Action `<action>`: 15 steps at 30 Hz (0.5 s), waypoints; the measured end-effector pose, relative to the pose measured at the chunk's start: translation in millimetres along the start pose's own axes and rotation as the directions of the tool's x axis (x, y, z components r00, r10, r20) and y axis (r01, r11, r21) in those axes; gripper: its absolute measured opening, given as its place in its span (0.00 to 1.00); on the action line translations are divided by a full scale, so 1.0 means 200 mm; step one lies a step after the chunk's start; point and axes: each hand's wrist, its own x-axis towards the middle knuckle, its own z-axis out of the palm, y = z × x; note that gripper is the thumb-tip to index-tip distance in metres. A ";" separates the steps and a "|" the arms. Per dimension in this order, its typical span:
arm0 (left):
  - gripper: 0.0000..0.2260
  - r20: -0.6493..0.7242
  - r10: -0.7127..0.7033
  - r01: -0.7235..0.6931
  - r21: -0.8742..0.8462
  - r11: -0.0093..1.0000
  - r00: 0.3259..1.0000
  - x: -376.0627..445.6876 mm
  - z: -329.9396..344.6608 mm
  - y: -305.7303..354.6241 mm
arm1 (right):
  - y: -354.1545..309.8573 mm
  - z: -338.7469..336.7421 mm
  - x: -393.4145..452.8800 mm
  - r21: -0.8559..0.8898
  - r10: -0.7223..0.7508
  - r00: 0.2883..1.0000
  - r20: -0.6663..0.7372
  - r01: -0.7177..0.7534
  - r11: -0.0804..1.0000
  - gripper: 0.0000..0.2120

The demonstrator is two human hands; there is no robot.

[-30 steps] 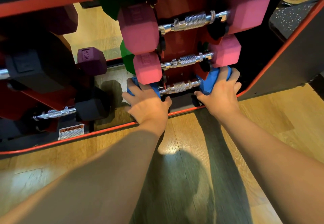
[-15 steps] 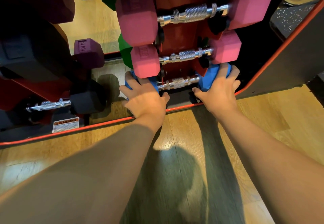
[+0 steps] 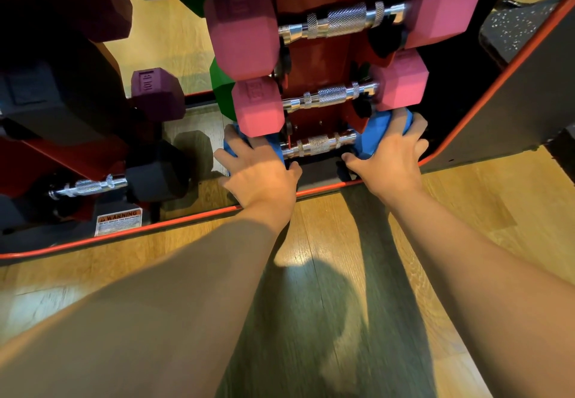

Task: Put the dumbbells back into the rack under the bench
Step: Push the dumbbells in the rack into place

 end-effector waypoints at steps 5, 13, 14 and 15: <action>0.38 0.001 0.037 -0.037 -0.019 0.999 0.999 0.00 0.00 0.01 | 0.01 0.00 0.01 0.017 0.039 0.999 0.003 -0.039 0.999 0.54; 0.39 -0.018 0.049 -0.049 -0.009 0.999 0.999 0.01 0.01 -0.01 | 0.01 0.02 0.01 0.028 0.055 0.998 -0.020 -0.054 0.998 0.54; 0.39 -0.016 0.047 -0.047 -0.005 0.999 0.999 0.02 0.02 -0.01 | 0.01 0.02 0.01 0.028 0.056 0.998 -0.022 -0.055 0.998 0.54; 0.39 -0.014 0.045 -0.045 0.001 0.999 0.999 0.02 0.02 -0.01 | 0.01 0.02 0.01 0.027 0.057 0.998 -0.022 -0.057 0.998 0.54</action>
